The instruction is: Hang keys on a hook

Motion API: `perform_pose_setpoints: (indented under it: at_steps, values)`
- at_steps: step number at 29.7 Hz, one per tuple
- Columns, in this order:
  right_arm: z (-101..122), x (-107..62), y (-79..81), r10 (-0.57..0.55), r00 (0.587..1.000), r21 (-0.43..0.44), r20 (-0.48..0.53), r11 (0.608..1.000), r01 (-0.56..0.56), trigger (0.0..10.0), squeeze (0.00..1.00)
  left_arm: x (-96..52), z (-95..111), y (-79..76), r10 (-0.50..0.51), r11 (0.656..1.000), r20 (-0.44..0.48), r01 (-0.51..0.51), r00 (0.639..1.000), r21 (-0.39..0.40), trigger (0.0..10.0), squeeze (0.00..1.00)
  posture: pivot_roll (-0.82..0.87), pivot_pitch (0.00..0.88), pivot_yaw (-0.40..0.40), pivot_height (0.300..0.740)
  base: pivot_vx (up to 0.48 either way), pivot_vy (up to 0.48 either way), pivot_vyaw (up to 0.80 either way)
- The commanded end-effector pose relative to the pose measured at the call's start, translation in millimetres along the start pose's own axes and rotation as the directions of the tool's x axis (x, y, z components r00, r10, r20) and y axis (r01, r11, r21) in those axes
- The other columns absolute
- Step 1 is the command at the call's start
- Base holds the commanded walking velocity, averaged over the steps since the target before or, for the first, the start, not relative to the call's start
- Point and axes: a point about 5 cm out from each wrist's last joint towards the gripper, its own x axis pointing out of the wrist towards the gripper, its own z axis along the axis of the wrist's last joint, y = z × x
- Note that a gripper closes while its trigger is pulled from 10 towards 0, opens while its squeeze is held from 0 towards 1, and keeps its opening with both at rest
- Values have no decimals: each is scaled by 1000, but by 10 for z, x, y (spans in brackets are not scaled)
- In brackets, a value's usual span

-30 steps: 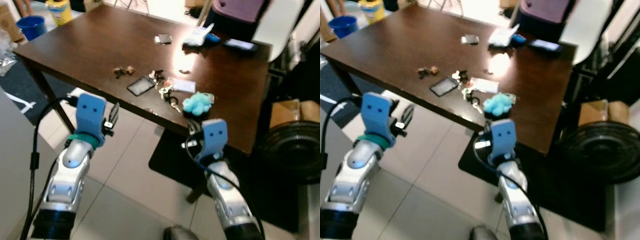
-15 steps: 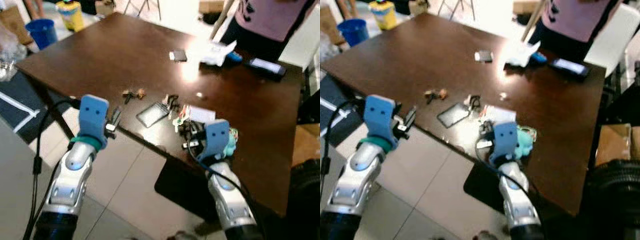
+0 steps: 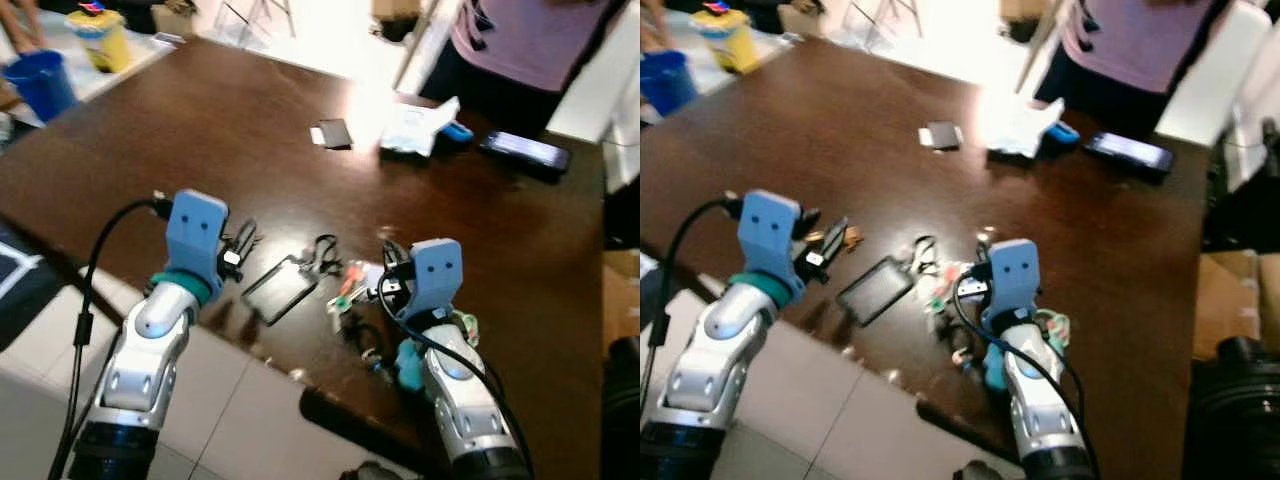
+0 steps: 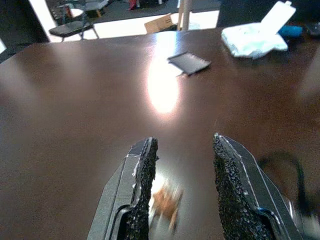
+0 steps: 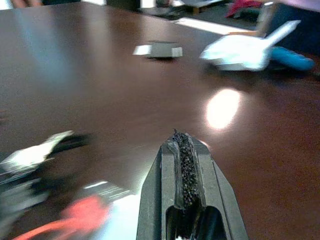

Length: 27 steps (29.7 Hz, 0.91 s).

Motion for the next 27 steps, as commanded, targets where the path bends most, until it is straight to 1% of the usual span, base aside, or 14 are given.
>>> perform_pose_setpoints:
  at_steps: [1,2,3,4,6,9,10,13,18,20,21,23,25,27]
  values:
    - [-39,-23,-4,-1,1000,-14,-15,1000,1,10000,0,-27,-14,-15,-41,999,-18,41,999,13,10000,0,-3,43,108,740,0,0,0]
    - [-48,-25,-33,-2,1000,-28,-20,1000,2,10000,0,-55,-17,-33,-93,993,-24,95,995,63,10000,0,-3,43,108,740,0,0,0]
    - [-48,-25,-33,-2,1000,-28,-20,1000,2,10000,0,-55,-17,-33,-93,993,-24,95,995,63,10000,0,-3,43,108,740,0,0,0]
    - [-55,-26,-54,-3,1000,-37,-23,999,3,10000,0,-76,-22,-47,-130,986,-31,133,991,99,10000,0,-3,43,108,740,0,0,0]
    - [-55,-26,-54,-3,1000,-37,-23,999,3,10000,0,-76,-22,-47,-130,986,-31,133,991,99,10000,0,-3,43,108,740,0,0,0]
    - [-115,-28,-127,49,996,-107,-71,993,-56,10000,0,-162,-146,-109,-249,932,-109,268,962,242,10000,0,-2,44,106,740,0,0,0]
    - [-115,-28,-127,49,996,-107,-71,993,-56,10000,0,-162,-146,-109,-249,932,-109,268,962,242,10000,0,-2,44,106,740,0,0,0]
    - [-137,-31,-150,79,993,-145,-91,985,-92,10000,0,-177,-245,-141,-271,902,-176,314,946,296,10000,0,-2,44,106,740,0,0,0]
    - [-142,-27,-149,86,992,-159,-95,982,-101,10000,0,-158,-328,-148,-251,903,-246,317,936,288,10000,0,-11,38,107,740,0,0,0]
    - [-171,-41,-133,101,989,-175,-105,977,-118,10000,0,-166,-335,-198,-290,910,-276,353,916,218,10000,0,-12,38,110,740,0,0,0]
    - [-171,-41,-133,101,989,-175,-105,977,-118,10000,0,-166,-335,-198,-290,910,-276,353,916,218,10000,0,-12,38,110,740,0,0,0]
    - [-208,-59,-116,119,985,-188,-121,972,-141,10000,0,-194,-407,-278,-325,897,-324,398,889,194,10000,0,-11,39,113,740,0,0,0]
    - [-208,-59,-116,119,985,-188,-121,972,-141,10000,0,-194,-407,-278,-325,897,-324,398,889,194,10000,0,-11,39,113,740,0,0,0]
    - [-231,-67,-121,118,984,-186,-130,972,-142,10000,0,-304,-704,-335,-319,890,-462,430,827,155,10000,0,-14,45,116,740,0,0,0]
